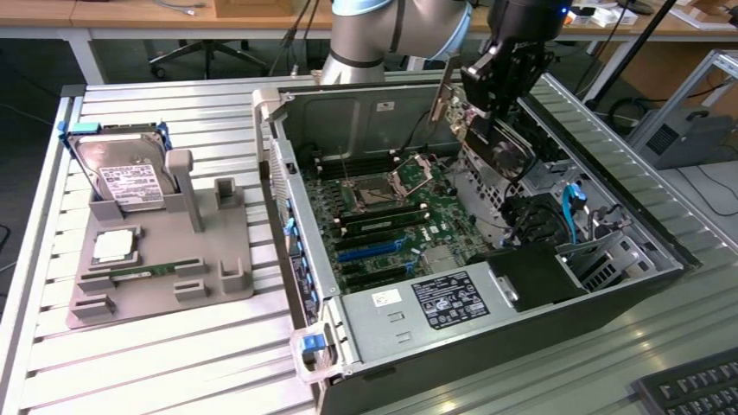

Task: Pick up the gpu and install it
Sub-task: 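Insert the gpu into the slot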

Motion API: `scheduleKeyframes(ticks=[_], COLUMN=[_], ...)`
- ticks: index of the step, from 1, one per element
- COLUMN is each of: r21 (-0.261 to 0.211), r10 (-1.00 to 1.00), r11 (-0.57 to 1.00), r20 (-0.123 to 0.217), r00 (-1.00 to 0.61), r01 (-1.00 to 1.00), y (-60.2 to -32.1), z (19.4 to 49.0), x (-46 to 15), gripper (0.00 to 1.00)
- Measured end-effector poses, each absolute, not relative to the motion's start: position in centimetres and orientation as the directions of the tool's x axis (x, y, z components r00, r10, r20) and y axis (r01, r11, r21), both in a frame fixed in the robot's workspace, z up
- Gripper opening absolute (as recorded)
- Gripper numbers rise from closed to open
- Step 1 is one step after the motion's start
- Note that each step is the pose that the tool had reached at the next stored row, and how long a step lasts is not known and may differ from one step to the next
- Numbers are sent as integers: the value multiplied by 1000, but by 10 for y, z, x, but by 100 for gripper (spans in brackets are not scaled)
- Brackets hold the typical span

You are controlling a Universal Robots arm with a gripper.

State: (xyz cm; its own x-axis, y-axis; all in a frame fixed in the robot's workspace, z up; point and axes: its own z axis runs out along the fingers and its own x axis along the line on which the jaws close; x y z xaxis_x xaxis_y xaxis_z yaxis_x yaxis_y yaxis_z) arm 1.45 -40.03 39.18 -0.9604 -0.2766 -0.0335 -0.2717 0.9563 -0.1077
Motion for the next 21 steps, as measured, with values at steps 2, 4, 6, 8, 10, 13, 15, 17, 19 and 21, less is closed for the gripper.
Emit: scheduleKeyframes(ticks=[2,4,6,8,10,13,15,17,19,21], r21=[-108,-108,-108,-108,-108,-108,-108,-108,-108,-108], r10=[-287,-294,-300,-307,-314,-325,-331,-336,-342,-348], r11=[953,951,949,947,945,941,939,937,935,933], r20=[-33,-33,-33,-33,-33,-33,-33,-33,-33,-33], r00=[-957,-955,-953,-951,-949,-945,-943,-941,-939,-937], r01=[-282,-289,-295,-302,-309,-320,-326,-331,-337,-342], y=[-400,-400,-400,-400,-400,-400,-400,-400,-400,-400], z=[392,392,392,392,392,392,392,392,392,392], x=[14,14,14,14,14,14,14,14,14,14], gripper=[27,27,27,27,27,27,27,27,27,27])
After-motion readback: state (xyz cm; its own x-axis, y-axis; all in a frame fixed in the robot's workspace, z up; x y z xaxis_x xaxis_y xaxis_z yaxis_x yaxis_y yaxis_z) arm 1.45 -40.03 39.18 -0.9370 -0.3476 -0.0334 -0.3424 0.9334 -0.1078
